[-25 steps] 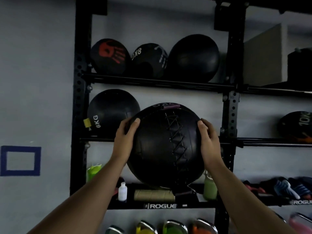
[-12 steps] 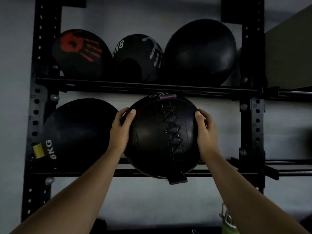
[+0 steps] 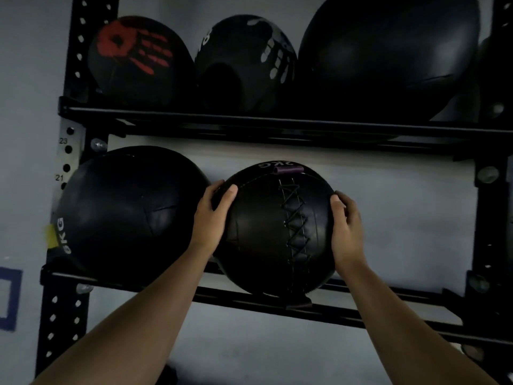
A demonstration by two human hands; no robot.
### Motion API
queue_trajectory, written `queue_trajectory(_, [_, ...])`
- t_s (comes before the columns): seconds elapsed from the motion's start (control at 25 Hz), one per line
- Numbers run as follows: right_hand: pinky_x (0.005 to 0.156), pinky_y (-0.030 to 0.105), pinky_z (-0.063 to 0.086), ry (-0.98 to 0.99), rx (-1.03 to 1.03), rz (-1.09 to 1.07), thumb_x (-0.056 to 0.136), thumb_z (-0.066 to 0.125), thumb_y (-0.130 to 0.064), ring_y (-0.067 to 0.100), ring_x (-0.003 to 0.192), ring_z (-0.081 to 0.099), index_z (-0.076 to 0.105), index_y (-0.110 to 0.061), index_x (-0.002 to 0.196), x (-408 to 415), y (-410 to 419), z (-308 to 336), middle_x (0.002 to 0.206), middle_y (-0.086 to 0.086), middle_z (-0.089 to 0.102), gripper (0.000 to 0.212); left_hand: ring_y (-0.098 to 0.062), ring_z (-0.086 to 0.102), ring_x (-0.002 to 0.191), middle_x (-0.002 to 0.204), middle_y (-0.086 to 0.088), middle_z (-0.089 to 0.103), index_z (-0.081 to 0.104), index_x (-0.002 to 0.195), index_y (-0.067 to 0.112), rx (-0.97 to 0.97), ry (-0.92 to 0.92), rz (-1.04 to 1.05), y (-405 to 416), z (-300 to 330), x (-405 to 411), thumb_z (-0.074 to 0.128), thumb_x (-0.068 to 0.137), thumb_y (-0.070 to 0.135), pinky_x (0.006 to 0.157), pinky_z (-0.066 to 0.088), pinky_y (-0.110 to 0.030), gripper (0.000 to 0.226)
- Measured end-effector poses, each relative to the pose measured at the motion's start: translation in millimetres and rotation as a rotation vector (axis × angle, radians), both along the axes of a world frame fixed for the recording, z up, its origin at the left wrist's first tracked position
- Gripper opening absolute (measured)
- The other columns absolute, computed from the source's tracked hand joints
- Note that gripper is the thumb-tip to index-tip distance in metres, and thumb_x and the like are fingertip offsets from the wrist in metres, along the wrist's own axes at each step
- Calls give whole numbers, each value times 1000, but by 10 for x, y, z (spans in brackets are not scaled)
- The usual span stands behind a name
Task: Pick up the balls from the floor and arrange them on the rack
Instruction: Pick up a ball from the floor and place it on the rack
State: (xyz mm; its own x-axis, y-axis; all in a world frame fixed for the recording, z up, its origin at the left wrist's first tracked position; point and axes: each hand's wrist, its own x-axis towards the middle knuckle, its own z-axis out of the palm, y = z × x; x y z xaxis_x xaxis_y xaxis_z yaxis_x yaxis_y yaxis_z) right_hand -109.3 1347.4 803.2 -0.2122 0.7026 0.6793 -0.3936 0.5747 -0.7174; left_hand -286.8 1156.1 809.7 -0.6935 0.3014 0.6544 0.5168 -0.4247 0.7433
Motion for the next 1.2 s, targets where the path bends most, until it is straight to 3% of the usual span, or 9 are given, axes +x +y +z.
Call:
queue_trajectory(0.2, [113, 35, 39, -135, 50, -66, 107, 38, -59, 18, 132, 52, 52, -32, 155, -144, 254, -142, 150, 8, 53, 57, -23, 49, 149, 161, -1, 55, 54, 156, 32, -114, 26, 93, 221, -70, -95, 53, 101, 65, 127, 37, -46, 64])
queue_trajectory(0.28, [111, 35, 37, -215, 101, -100, 108, 33, -59, 23, 135, 53, 50, -34, 157, -139, 281, -66, 150, 10, 54, 57, -22, 47, 152, 162, 0, 53, 53, 158, 29, -153, 53, 120, 241, -38, -113, 49, 104, 62, 129, 34, -45, 63])
queue_trajectory(0.48, [102, 34, 36, -332, 163, -219, 112, 29, -50, 37, 137, 55, 47, -33, 159, -67, 203, 36, 149, 17, 55, 53, -19, 44, 154, 164, 0, 50, 53, 158, 27, -179, 123, 127, 224, 21, -73, 46, 109, 52, 118, 30, -27, 55])
queue_trajectory(0.64, [107, 41, 38, -412, 144, -213, 112, 28, -49, 40, 140, 51, 44, -32, 160, 33, 81, 69, 152, 18, 51, 53, -25, 34, 160, 171, -4, 36, 43, 163, 31, -272, 130, 100, 179, 52, -25, 45, 107, 59, 124, 26, -37, 63])
queue_trajectory(0.76, [100, 36, 38, -467, 145, -214, 110, 36, -52, 37, 136, 55, 50, -27, 154, 174, -35, 185, 148, 16, 54, 52, -23, 38, 156, 166, -3, 42, 48, 159, 30, -297, 210, 126, 107, 128, 103, 57, 101, 60, 129, 31, -45, 66])
queue_trajectory(0.92, [108, 40, 47, -430, 229, -288, 109, 42, -50, 27, 135, 58, 58, -24, 146, 488, -299, 467, 146, 10, 60, 48, -16, 45, 149, 156, 6, 51, 56, 150, 28, -310, 430, 145, 54, 357, 387, 65, 99, 52, 122, 36, -37, 57])
queue_trajectory(1.0, [103, 38, 48, -367, 283, -345, 109, 45, -46, 24, 128, 60, 62, -24, 140, 677, -394, 690, 141, 7, 64, 42, -15, 46, 147, 153, 8, 52, 58, 146, 30, -295, 508, 160, 45, 567, 557, 68, 98, 49, 120, 37, -37, 53])
queue_trajectory(1.2, [69, 29, 43, -232, 453, -480, 107, 49, -41, 16, 94, 62, 67, -27, 122, 1331, -407, 1540, 108, -1, 70, 28, -11, 49, 137, 144, 9, 55, 63, 139, 30, -138, 680, 237, 82, 1484, 1209, 71, 97, 40, 109, 37, -30, 44])
